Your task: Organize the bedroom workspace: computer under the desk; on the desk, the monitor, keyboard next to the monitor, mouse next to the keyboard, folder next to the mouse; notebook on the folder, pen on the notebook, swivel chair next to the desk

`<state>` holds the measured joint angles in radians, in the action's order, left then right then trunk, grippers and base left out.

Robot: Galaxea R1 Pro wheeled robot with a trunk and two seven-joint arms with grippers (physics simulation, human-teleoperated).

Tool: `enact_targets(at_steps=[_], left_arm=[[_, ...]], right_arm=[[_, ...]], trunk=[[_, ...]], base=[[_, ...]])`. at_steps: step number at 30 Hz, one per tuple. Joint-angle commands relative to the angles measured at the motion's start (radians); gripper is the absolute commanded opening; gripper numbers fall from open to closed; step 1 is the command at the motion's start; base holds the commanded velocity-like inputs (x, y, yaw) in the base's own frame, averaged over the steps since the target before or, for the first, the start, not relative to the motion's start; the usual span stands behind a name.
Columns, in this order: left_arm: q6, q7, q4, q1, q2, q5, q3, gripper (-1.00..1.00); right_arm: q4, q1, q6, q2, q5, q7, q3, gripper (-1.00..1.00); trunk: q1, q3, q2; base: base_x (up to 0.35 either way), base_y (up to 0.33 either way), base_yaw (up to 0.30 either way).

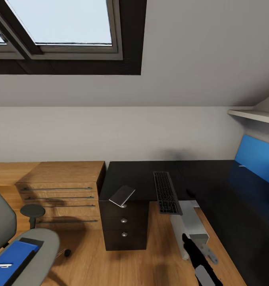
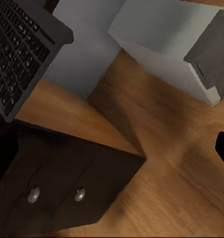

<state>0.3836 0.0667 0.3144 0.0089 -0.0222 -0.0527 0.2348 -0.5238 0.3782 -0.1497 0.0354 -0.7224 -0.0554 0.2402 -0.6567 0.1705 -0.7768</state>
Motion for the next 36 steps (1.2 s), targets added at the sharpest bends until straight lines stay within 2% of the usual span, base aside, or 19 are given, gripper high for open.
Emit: enact_targets(at_steps=[1, 2, 4, 5, 7, 8, 11, 12, 14, 17, 36], left_arm=[[0.000, 0.007, 0.002, 0.000, -0.001, -0.006, 0.004, 1.00], [0.000, 0.007, 0.002, 0.000, -0.001, -0.006, 0.004, 1.00], [0.000, 0.007, 0.002, 0.000, 0.000, -0.006, 0.004, 1.00], [0.000, 0.007, 0.002, 0.000, 0.000, -0.006, 0.004, 1.00], [0.000, 0.007, 0.002, 0.000, 0.000, -0.006, 0.003, 1.00], [0.000, 0.007, 0.002, 0.000, 0.001, -0.006, 0.003, 1.00], [0.000, 0.007, 0.002, 0.000, 0.000, -0.006, 0.004, 1.00], [0.000, 0.007, 0.002, 0.000, 0.000, -0.006, 0.004, 1.00], [0.000, 0.007, 0.002, 0.000, 0.000, -0.006, 0.004, 1.00], [0.000, 0.007, 0.002, 0.000, -0.001, -0.006, 0.004, 1.00], [0.000, 0.007, 0.002, 0.000, -0.001, -0.006, 0.004, 1.00]], right_arm=[[-0.020, 0.001, 0.028, -0.005, -0.074, -0.024, 0.004, 1.00], [-0.030, 0.001, 0.041, -0.008, -0.102, -0.031, 0.004, 1.00], [-0.072, 0.002, 0.084, -0.018, -0.204, -0.045, 0.003, 1.00], [-0.081, 0.001, 0.093, -0.020, -0.226, -0.047, 0.004, 1.00], [-0.109, 0.002, 0.133, -0.029, -0.310, -0.054, 0.003, 1.00], [-0.120, 0.002, 0.156, -0.032, -0.329, -0.063, 0.002, 1.00], [-0.142, 0.002, 0.202, -0.035, -0.346, -0.116, 0.002, 1.00], [-0.149, 0.001, 0.223, -0.042, -0.351, -0.167, 0.001, 1.00], [-0.152, 0.001, 0.234, -0.052, -0.354, -0.208, 0.001, 1.00], [-0.153, 0.001, 0.241, -0.059, -0.356, -0.239, 0.000, 1.00], [-0.154, -0.001, 0.241, -0.066, -0.356, -0.258, 0.001, 1.00]], trunk=[[0.000, 0.001, -0.001], [0.000, 0.001, -0.001], [0.000, 0.001, -0.001], [0.000, 0.001, -0.001], [0.000, 0.001, -0.001], [0.000, 0.001, -0.001], [0.000, 0.001, -0.001], [0.000, 0.001, -0.001], [0.000, 0.001, -0.001], [0.000, 0.001, -0.001], [0.000, 0.001, -0.001]], base=[[0.000, 0.000, 0.000], [0.000, 0.000, 0.000], [0.000, 0.000, 0.000], [0.000, 0.000, 0.000], [0.000, 0.000, 0.000], [0.000, 0.000, 0.000], [0.000, 0.000, 0.000], [0.000, 0.000, 0.000], [0.000, 0.000, 0.000], [0.000, 0.000, 0.000], [0.000, 0.000, 0.000]])
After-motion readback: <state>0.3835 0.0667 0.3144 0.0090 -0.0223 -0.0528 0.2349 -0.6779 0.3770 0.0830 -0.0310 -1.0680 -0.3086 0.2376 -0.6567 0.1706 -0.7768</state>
